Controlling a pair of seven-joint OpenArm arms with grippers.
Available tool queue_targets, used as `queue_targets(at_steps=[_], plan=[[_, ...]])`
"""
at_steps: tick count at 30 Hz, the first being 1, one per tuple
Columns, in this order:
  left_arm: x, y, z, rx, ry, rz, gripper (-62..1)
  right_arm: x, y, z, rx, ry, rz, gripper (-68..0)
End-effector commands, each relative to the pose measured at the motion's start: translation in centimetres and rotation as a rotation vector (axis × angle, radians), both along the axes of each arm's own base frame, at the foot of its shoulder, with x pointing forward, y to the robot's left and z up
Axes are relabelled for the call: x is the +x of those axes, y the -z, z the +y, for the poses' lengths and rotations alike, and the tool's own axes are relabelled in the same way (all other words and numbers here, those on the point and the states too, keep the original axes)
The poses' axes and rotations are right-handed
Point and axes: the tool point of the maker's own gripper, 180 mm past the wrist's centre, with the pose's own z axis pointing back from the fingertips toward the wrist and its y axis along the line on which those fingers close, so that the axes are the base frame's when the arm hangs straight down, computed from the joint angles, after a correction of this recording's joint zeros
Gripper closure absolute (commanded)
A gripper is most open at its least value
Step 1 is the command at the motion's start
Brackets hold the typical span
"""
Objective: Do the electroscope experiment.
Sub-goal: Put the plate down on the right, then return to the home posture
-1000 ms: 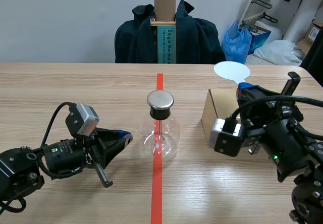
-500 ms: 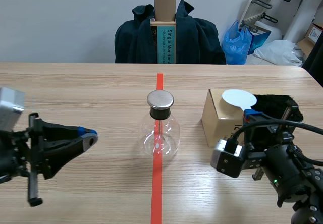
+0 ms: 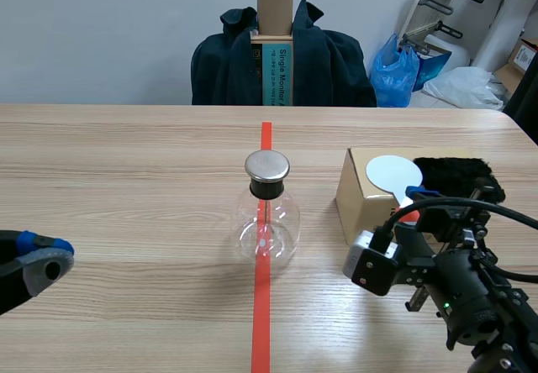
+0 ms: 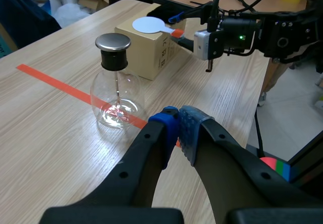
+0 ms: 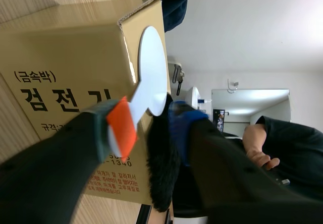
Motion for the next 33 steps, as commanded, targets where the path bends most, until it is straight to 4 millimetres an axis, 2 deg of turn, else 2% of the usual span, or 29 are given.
queue_targets(at_steps=[1, 4, 6, 11, 16, 21, 24, 27, 33], plan=[[0.6, -0.7, 0.2, -0.04, -0.042, -0.022, -19.2, 0.7, -1.2, -0.1, -0.001, -0.006, -0.043, -35.2], [0.7, -0.9, 0.6, -0.048, -0.079, -0.031, -47.7, 0.7, -1.2, -0.3, 0.026, 0.011, -0.037, -44.0], [0.9, -0.9, 0.8, -0.05, -0.105, -0.04, -62.3, 0.8, -1.2, -0.6, 0.044, 0.031, -0.038, -48.5], [1.0, -1.0, 0.8, -0.063, -0.117, -0.045, -62.3, 1.0, -1.8, -1.9, 0.162, 0.117, -0.056, -60.9], [1.0, -1.0, 0.8, -0.062, -0.117, -0.045, -62.3, 0.0, -0.9, -3.1, 0.261, 0.19, -0.006, -61.1], [1.0, -1.0, 0.9, -0.061, -0.12, -0.047, -62.3, -1.6, -1.6, -5.9, 0.466, 0.331, 0.032, -61.1], [1.0, -1.0, 0.9, -0.06, -0.12, -0.047, -62.3, -2.3, -3.2, -7.3, 0.598, 0.398, 0.025, -61.4], [1.0, -1.0, 0.9, -0.061, -0.121, -0.047, -62.3, -2.5, -5.9, -8.7, 0.694, 0.427, -0.011, -67.9], [1.1, -1.0, 0.9, -0.058, -0.121, -0.049, -62.3, -1.7, -11.0, -10.4, 0.923, 0.424, -0.057, -67.9]])
